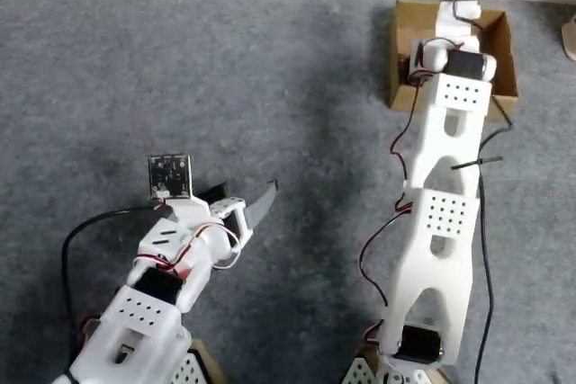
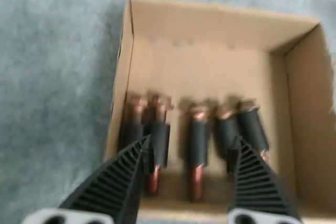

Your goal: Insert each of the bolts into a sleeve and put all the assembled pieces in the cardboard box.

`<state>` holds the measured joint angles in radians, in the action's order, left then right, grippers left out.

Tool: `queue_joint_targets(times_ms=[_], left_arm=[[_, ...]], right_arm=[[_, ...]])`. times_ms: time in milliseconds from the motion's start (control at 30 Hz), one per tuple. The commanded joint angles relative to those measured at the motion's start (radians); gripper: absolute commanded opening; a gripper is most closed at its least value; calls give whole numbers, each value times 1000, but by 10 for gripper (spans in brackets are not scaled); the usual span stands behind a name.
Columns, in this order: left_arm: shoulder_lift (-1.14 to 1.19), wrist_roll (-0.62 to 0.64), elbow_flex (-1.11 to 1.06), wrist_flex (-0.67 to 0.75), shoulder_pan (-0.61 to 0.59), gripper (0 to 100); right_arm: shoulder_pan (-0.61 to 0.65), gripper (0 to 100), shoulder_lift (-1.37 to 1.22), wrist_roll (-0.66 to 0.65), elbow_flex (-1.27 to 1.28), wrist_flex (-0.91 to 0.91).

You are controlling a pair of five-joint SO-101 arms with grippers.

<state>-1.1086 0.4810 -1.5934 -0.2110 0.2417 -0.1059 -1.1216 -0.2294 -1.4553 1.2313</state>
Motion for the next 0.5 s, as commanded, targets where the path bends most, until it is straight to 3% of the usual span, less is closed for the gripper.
queue_joint_targets(times_ms=[0,200,367,467], left_arm=[[-19,-5,8,20,-1,284],[-19,-5,7,20,-1,284],[-19,0,13,20,-8,284],[-19,-3,15,20,-8,285]], right_arm=[[16,184,45,9,-51,77],[16,171,47,12,-54,222],[19,0,54,57,-197,384],[27,9,64,75,-329,506]])
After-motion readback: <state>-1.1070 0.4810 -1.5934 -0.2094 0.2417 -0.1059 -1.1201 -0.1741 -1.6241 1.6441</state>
